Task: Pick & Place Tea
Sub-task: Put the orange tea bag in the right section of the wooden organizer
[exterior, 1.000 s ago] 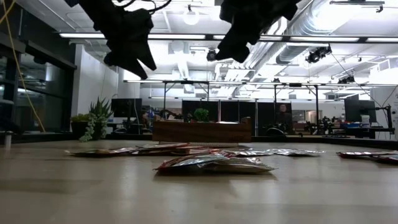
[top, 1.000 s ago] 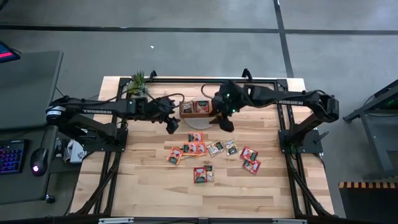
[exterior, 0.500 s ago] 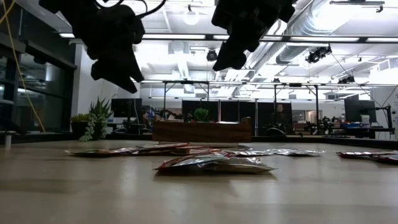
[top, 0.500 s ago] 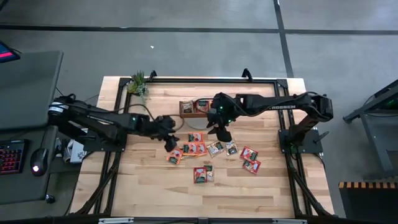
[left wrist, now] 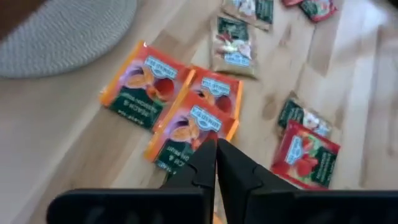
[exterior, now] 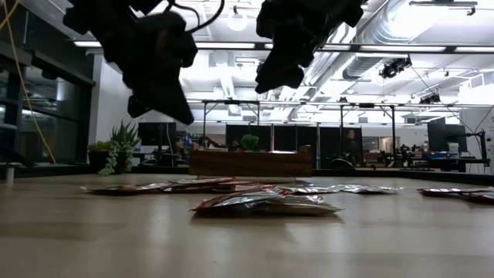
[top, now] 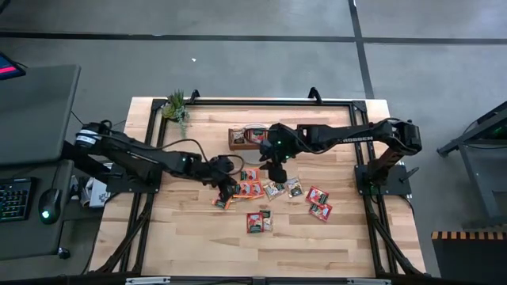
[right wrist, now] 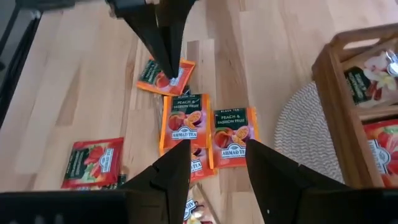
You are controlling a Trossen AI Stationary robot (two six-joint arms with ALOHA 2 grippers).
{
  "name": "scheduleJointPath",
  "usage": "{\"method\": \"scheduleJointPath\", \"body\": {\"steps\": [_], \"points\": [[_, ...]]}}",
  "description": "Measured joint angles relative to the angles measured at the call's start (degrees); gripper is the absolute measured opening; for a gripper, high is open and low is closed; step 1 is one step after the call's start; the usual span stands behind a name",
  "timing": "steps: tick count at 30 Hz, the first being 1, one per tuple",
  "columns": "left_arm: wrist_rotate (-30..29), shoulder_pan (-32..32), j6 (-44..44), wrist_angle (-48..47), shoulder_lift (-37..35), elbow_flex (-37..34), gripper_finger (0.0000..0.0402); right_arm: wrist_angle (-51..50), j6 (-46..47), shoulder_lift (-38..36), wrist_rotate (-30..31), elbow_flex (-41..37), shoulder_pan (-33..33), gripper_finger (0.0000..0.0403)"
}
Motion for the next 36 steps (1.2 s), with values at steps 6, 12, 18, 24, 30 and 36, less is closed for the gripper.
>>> {"method": "scheduleJointPath", "body": {"steps": [6,12,18,24,30,36], "points": [[0.18,-2.91,0.97,-1.74,2.68,-0.07,0.0002,-0.02,3.94,0.0,0.22,0.0,0.1,0.0149],[2.96,-4.61,1.95,2.11,6.96,-0.09,0.0001,0.09,10.07,0.0,1.03,0.0,0.55,0.0149],[3.76,-5.14,1.78,6.65,8.4,-0.07,0.0,0.42,12.7,0.02,1.27,0.0,1.14,0.0149],[2.65,-5.12,0.56,9.48,8.5,-0.07,0.0,1.07,9.0,0.36,1.42,0.0,2.64,0.0149],[2.64,-5.11,-1.98,9.91,8.5,-0.07,0.0,1.46,10.87,2.36,1.46,0.0,2.71,0.0149],[1.6,-5.09,-5.15,10.29,8.77,-0.07,0.0,2.79,11.15,3.75,1.01,-0.02,2.75,0.0149]]}}
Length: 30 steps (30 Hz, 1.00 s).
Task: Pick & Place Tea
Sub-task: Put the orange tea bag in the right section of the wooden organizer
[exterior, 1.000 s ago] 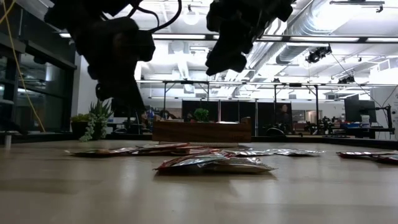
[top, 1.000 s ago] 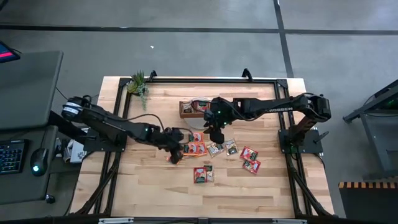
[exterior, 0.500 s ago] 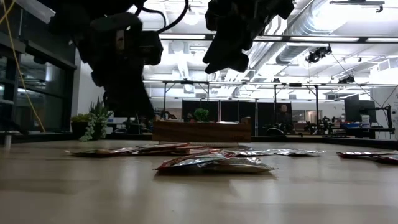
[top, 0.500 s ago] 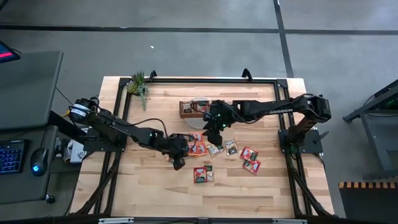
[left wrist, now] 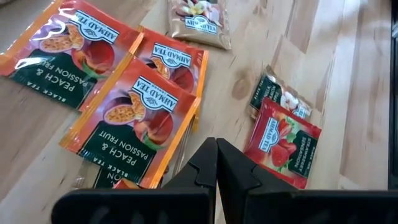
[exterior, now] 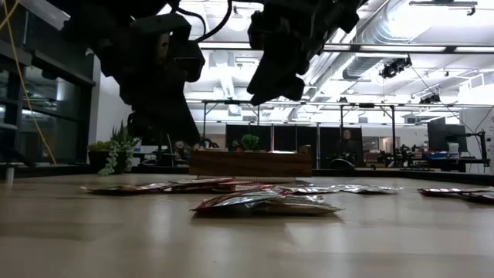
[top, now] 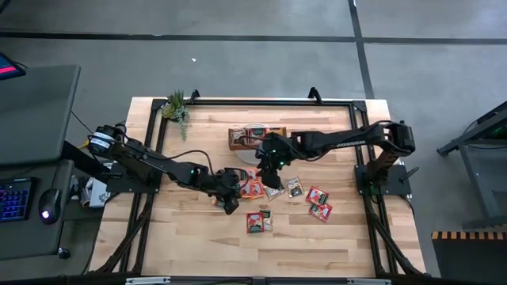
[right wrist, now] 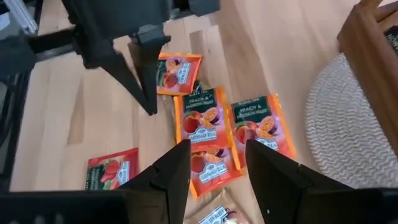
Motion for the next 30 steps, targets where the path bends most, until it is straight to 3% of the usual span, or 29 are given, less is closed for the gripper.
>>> {"method": "scheduleJointPath", "body": {"steps": [18,30], "points": [[1.34,0.0,-3.39,1.36,8.28,0.0,0.0,1.02,1.31,0.17,-1.18,-0.04,0.35,0.0149],[0.72,0.0,-3.39,0.28,8.4,0.07,0.0,1.85,3.7,4.65,-3.42,-0.02,1.06,0.0149]]}}
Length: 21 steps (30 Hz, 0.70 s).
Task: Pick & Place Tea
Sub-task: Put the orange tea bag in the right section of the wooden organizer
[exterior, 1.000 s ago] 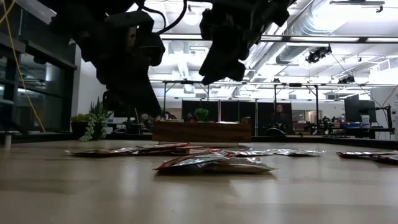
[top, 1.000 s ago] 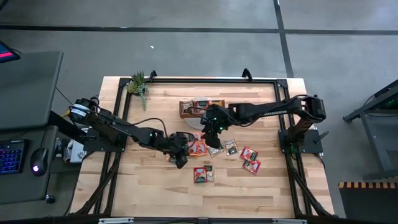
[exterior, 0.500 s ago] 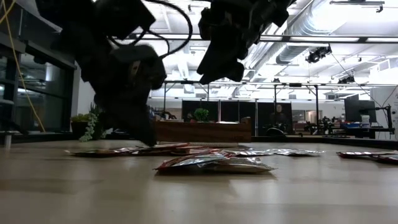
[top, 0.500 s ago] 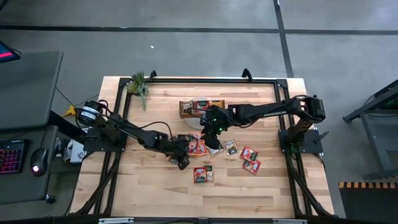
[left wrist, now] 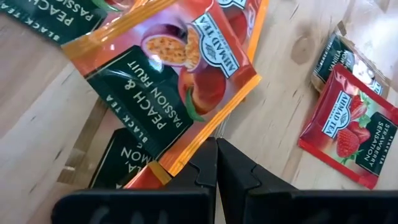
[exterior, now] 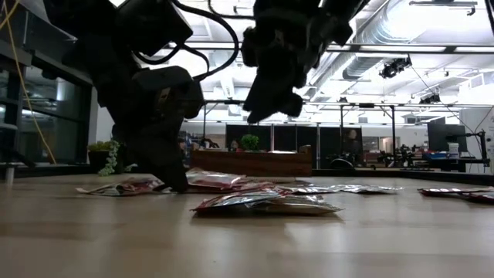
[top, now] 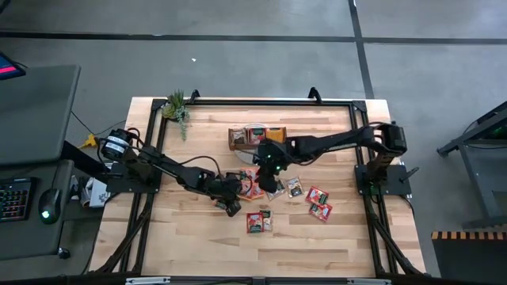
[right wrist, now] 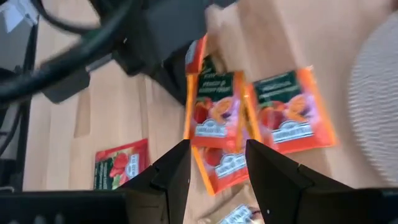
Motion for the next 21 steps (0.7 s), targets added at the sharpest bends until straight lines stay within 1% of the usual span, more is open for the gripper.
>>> {"method": "scheduleJointPath", "body": {"steps": [9,15,19,21], "points": [[-0.14,0.0,0.0,-0.41,0.0,0.0,0.0,5.61,-0.47,4.21,-5.8,0.02,0.27,0.0149],[-0.28,0.0,0.0,-0.54,0.0,0.0,0.0,11.0,-2.52,6.08,-6.18,0.07,0.12,0.015],[-0.78,0.0,0.0,-0.62,0.0,0.0,0.0,14.57,-2.9,7.79,-9.31,0.09,-1.12,0.0154],[-0.98,0.0,0.0,-0.65,0.0,0.0,0.0,14.61,-3.54,8.83,-9.51,0.09,-1.92,0.0164]]}}
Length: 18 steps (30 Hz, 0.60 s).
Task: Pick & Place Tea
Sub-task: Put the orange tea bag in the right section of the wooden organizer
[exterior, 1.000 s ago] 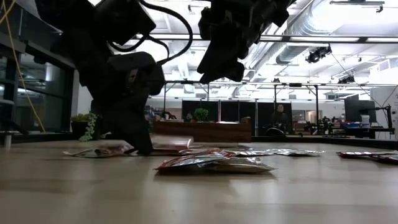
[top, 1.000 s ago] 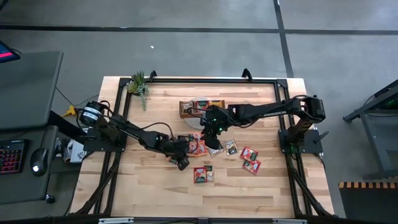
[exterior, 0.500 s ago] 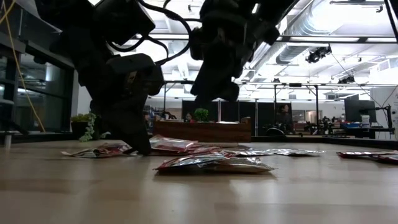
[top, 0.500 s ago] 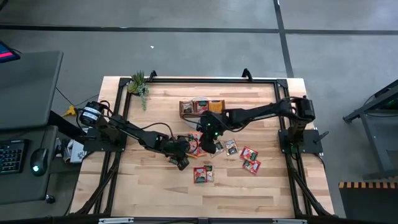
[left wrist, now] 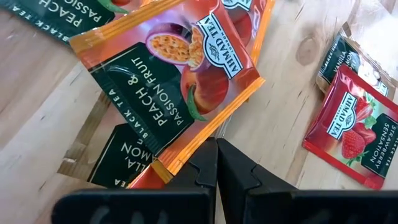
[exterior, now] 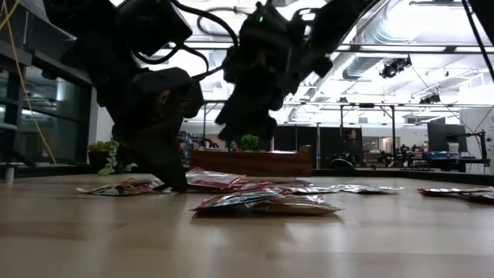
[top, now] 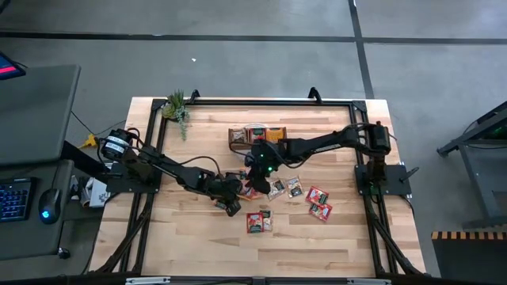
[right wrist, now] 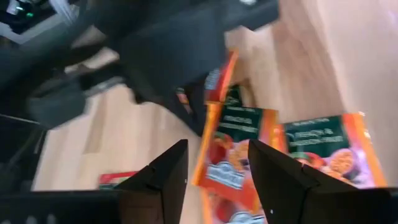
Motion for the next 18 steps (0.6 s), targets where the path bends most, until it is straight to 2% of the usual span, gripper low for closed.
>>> {"method": "scheduleJointPath", "body": {"steps": [8,18], "points": [[-0.23,0.0,0.0,-0.02,0.0,0.0,0.0,3.88,-1.87,4.59,-0.05,-0.02,-2.4,0.0209],[-0.29,0.0,0.0,-0.02,0.0,0.0,0.0,8.23,-1.99,7.94,-3.32,-0.02,-2.08,0.0216]]}}
